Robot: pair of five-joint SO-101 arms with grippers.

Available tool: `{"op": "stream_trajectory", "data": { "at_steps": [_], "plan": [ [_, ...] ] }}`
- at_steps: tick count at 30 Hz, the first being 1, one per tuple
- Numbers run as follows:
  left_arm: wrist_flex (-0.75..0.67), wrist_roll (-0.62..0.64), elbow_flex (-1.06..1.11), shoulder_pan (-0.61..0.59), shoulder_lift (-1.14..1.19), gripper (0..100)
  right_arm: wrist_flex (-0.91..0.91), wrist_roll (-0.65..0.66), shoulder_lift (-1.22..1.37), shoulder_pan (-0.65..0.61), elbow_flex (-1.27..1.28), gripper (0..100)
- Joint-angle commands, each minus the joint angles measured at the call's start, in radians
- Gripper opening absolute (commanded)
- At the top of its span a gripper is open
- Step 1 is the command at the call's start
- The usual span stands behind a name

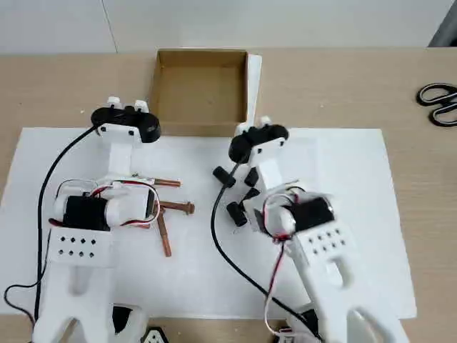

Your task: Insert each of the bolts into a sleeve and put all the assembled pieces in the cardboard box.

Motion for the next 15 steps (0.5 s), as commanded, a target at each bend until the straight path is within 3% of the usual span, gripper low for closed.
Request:
{"op": "stream_trajectory", "data": {
  "at_steps": [1,10,15],
  "plan": [
    [-0.029,-0.009,-0.004,-0.005,0.000,1,-0.041,-0.011,0.125,-0.008,-0.077,18.7],
    [-0.081,-0.009,-0.004,-0.003,0.000,1,0.015,-0.009,0.464,-0.016,-0.348,18.8],
    [-0.106,-0.009,-0.002,0.002,0.002,1,0.093,-0.009,0.564,-0.102,-0.460,18.9]
  ]
}}
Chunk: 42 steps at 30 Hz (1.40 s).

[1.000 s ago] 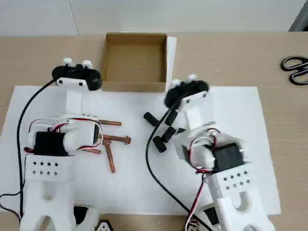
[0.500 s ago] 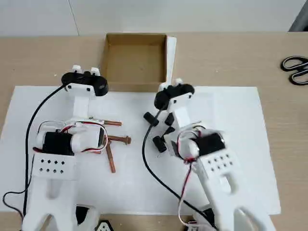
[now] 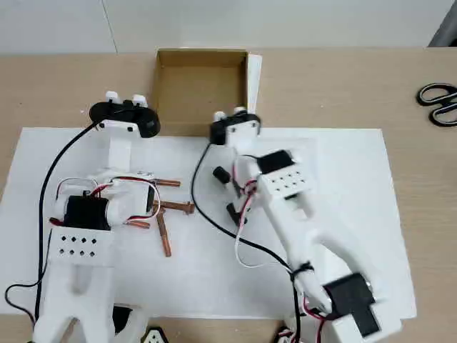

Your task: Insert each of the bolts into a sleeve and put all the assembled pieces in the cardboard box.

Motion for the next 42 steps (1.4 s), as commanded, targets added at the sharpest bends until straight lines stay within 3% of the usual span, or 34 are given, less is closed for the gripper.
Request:
{"op": "stream_trajectory", "data": {
  "at_steps": [1,16,42],
  "plan": [
    [-0.038,-0.009,0.001,0.003,0.002,1,0.053,-0.009,0.033,-0.067,-0.091,18.9],
    [-0.089,-0.009,0.085,0.003,0.002,1,0.130,-0.011,0.054,-0.119,-0.091,18.9],
    [-0.106,-0.009,0.091,-0.003,0.002,1,0.022,-0.009,0.176,-0.174,-0.100,18.8]
  ]
}}
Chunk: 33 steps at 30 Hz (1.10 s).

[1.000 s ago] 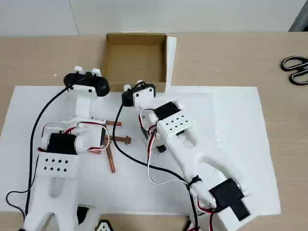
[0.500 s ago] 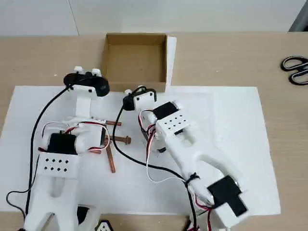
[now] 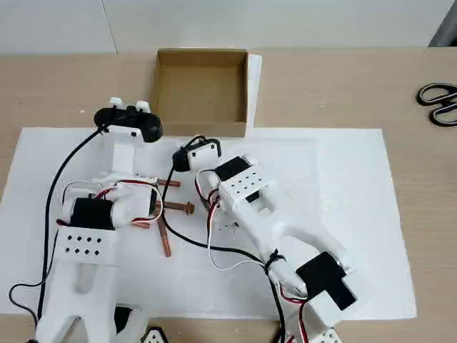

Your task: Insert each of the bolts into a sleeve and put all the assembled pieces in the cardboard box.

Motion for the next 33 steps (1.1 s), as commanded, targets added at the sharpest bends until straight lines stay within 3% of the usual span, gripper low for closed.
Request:
{"op": "stream_trajectory", "data": {
  "at_steps": [1,30,33],
  "plan": [
    [-0.015,-0.009,-0.005,-0.003,0.002,1,-0.015,-0.009,-0.002,-0.007,-0.041,18.7],
    [-0.012,-0.009,-0.004,-0.003,0.002,1,0.030,0.034,0.090,0.045,-0.038,18.6],
    [-0.012,-0.009,-0.004,-0.003,0.002,1,0.031,0.034,0.082,0.045,-0.040,14.9]
  ]
}}
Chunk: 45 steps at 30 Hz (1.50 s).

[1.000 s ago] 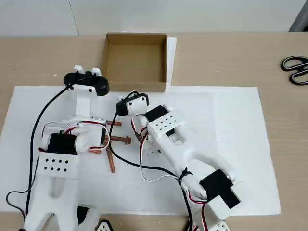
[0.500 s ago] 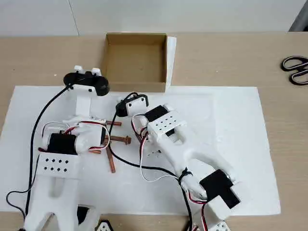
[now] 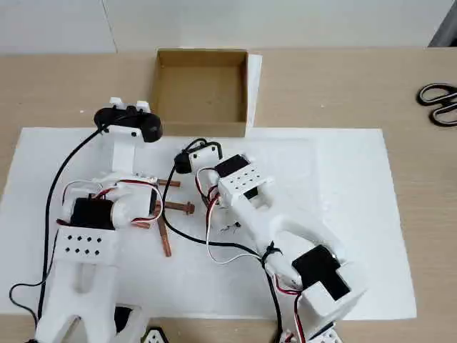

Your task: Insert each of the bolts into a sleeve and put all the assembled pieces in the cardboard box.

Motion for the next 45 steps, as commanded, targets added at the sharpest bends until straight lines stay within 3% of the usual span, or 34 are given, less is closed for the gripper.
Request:
{"op": "stream_trajectory", "data": {
  "at_steps": [1,5,15,20,29,39,45],
  "plan": [
    [-0.012,-0.009,-0.004,-0.003,0.002,1,0.013,0.015,-0.007,0.019,-0.012,12.3],
    [-0.012,-0.009,-0.004,-0.003,0.002,1,0.013,0.074,-0.016,0.019,-0.012,6.0],
    [-0.015,-0.009,0.018,-0.003,0.002,1,0.050,0.072,-0.018,0.022,-0.020,2.6],
    [-0.012,-0.009,0.025,-0.003,-0.002,1,0.170,0.072,-0.018,0.028,-0.149,0.4],
    [-0.012,-0.009,0.018,-0.005,-0.006,1,0.329,0.071,-0.018,0.137,-0.339,0.4],
    [-0.011,-0.009,-0.012,0.002,-0.002,1,0.383,0.028,-0.018,0.275,-0.345,0.4],
    [0.058,-0.009,-0.114,0.003,0.002,1,0.410,-0.006,-0.077,0.332,-0.345,0.4]
  ]
}}
